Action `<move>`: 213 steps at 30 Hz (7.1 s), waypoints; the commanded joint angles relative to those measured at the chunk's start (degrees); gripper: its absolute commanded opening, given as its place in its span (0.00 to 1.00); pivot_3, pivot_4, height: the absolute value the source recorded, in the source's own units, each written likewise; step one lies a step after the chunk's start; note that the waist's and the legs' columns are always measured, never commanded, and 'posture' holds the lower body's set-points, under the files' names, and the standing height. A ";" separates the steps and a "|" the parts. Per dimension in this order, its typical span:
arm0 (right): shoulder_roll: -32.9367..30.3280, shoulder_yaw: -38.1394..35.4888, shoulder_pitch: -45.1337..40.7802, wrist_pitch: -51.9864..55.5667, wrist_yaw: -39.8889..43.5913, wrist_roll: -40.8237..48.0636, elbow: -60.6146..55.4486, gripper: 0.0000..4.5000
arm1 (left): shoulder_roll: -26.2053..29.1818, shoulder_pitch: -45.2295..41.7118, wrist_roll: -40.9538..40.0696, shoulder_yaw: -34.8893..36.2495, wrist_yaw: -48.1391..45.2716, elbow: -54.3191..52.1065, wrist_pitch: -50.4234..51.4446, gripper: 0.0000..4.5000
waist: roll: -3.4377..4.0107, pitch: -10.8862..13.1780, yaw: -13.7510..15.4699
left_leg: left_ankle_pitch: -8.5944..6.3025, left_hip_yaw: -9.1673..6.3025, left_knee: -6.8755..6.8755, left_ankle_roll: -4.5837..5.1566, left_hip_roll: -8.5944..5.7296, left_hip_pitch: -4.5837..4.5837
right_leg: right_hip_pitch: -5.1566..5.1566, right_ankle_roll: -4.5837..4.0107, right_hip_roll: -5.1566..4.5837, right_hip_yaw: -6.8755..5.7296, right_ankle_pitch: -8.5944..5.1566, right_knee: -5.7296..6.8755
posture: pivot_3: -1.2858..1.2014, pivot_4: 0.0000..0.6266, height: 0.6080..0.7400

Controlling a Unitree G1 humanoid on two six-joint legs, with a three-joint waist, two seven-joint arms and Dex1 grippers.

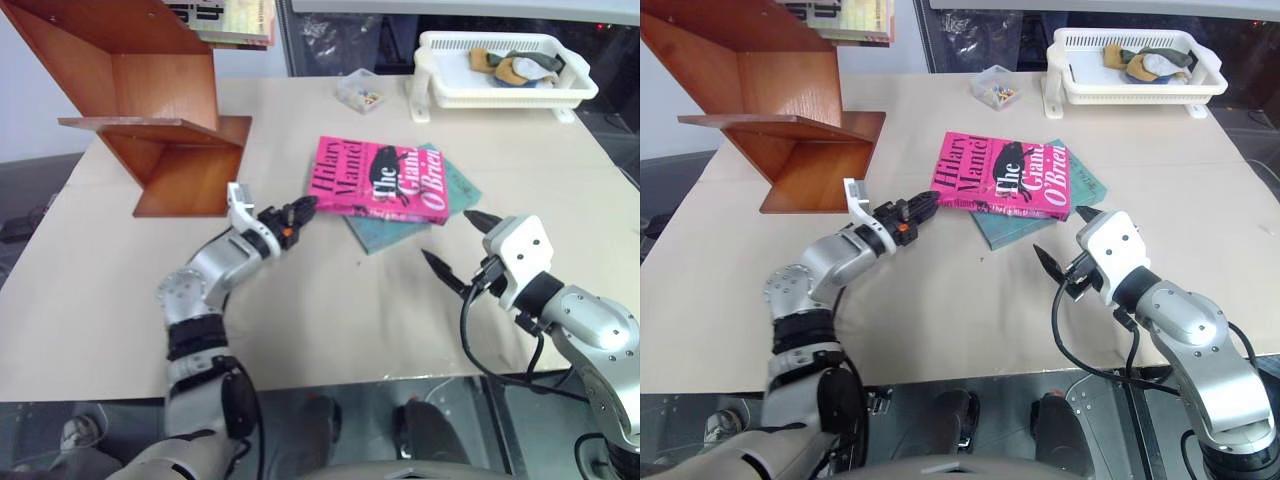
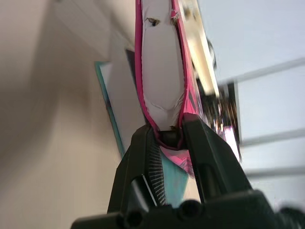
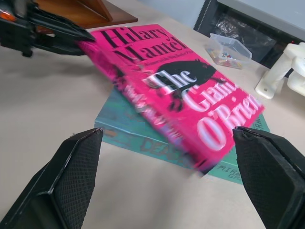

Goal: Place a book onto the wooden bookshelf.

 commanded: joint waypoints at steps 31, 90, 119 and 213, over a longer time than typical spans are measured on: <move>-2.51 -4.37 0.56 7.32 -5.79 -4.77 2.89 1.00 | -1.38 9.89 27.11 -12.98 -28.79 -37.90 -3.57 0.99 | 0.01 0.02 -1.49 | 0.01 0.07 -0.09 -0.05 0.11 0.09 | -0.01 -0.03 -0.21 0.41 0.02 0.04 | 0.52 0.24 1.00; -0.56 0.99 -1.33 3.53 10.02 10.09 -2.57 0.87 | 0.62 -0.51 24.14 -2.58 -22.36 -7.85 1.72 1.00 | 0.06 0.24 -1.84 | 0.00 -0.01 -0.10 -0.01 0.12 -0.03 | -0.23 -0.02 -0.08 0.26 0.02 0.15 | 0.52 0.24 1.00; -9.29 -5.20 5.98 2.94 -8.63 14.08 -13.77 0.98 | -8.94 -11.63 28.77 4.16 -19.24 16.96 -4.96 0.38 | -0.08 0.24 -0.98 | 0.01 -0.09 -0.02 -0.03 -0.07 -0.03 | -0.08 -0.01 -0.08 0.12 0.02 0.08 | 0.52 0.24 1.00; -5.55 -0.89 -6.34 -9.59 5.42 5.83 1.67 0.98 | 44.23 -19.66 74.59 -21.72 -77.68 -13.02 -91.14 0.04 | -0.20 0.50 -1.88 | -0.01 0.09 -0.17 0.03 0.03 -0.05 | -0.19 -0.01 0.00 0.22 0.00 -0.01 | 0.52 0.24 1.00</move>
